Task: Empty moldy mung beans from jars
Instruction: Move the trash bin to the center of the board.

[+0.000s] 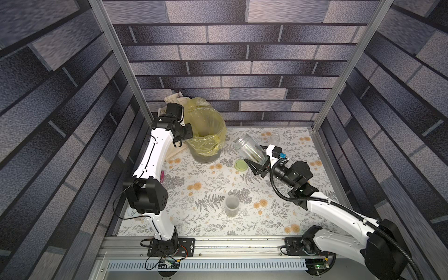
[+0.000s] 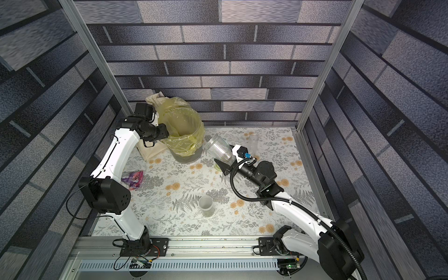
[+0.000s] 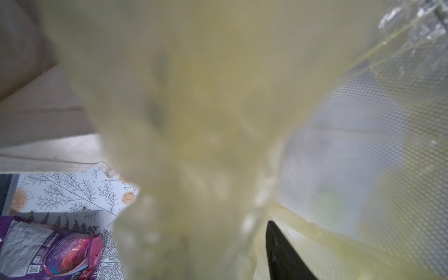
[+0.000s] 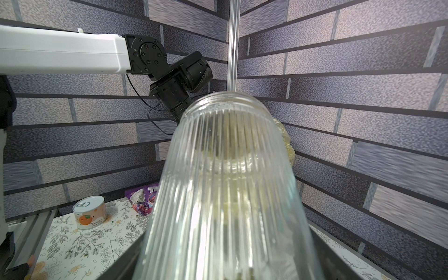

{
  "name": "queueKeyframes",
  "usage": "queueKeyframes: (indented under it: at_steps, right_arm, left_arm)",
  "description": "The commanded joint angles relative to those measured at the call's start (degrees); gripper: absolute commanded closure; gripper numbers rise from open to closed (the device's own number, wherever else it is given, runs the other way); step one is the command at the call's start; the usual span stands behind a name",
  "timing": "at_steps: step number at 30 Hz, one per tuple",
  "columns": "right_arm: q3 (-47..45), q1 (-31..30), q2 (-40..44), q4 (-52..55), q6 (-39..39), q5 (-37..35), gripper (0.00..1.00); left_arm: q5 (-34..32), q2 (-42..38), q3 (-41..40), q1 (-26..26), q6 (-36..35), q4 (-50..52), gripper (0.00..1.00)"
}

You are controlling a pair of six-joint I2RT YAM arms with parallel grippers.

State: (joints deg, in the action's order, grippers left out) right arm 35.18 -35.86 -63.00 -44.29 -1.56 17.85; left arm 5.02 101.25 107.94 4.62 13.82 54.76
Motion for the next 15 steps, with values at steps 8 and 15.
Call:
queueKeyframes:
  at_steps: [8,15]
  right_arm:
    - [2.1,-0.09,2.74,-2.0,-0.29,-1.04,0.58]
    - [2.18,-0.09,4.17,-0.34,-0.8,-1.98,0.58]
  left_arm:
    - [-0.19,4.19,6.33,2.74,-3.85,6.58,0.63]
    - [-0.04,8.17,13.7,6.32,-5.82,12.78,0.68]
